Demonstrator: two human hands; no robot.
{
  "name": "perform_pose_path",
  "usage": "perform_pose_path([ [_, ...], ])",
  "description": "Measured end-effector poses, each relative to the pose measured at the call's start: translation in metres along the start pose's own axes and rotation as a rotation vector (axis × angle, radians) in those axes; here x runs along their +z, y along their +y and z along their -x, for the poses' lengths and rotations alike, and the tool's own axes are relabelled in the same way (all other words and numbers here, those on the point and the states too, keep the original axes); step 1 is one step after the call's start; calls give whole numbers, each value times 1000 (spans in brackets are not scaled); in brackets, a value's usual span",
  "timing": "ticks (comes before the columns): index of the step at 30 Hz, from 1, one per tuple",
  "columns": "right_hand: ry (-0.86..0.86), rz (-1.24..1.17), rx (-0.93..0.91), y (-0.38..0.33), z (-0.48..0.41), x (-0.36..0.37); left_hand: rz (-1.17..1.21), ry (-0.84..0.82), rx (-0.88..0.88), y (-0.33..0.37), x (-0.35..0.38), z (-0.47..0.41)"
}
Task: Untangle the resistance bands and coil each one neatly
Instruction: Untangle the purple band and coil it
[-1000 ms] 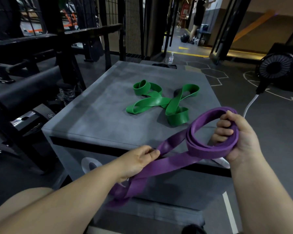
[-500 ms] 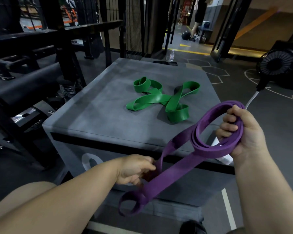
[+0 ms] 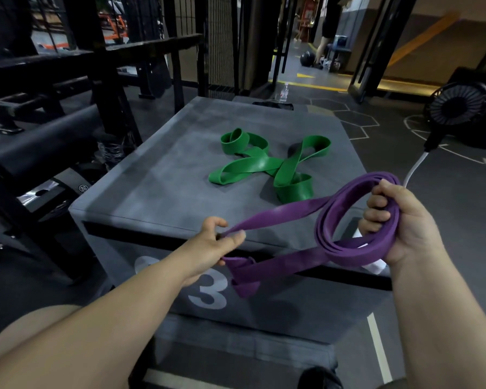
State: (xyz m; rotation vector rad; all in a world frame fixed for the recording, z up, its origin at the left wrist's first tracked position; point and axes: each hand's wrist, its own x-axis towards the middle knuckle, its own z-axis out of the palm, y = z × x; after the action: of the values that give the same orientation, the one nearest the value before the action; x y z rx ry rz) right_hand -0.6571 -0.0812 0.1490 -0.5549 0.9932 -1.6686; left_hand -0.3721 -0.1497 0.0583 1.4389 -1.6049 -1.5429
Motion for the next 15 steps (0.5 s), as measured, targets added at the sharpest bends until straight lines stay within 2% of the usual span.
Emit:
perform_pose_path([
  [2,9,-28,-9,-1,-1,-2,-103,20,37,-2,0,0],
  [4,4,-56,-12,-1,-1,-3,-80,95,79,0,0,1],
  [6,-1,-91,-12,-1,-1,-4,-20,94,83,2,-1,3],
  [9,-1,-134,-29,-1,0,-4,266,-8,-21,4,0,3],
  [12,6,-161,-47,-1,1,-3,573,-34,-71,9,1,6],
  [15,24,-217,-52,-1,1,-3,706,-45,-109,13,3,9],
])
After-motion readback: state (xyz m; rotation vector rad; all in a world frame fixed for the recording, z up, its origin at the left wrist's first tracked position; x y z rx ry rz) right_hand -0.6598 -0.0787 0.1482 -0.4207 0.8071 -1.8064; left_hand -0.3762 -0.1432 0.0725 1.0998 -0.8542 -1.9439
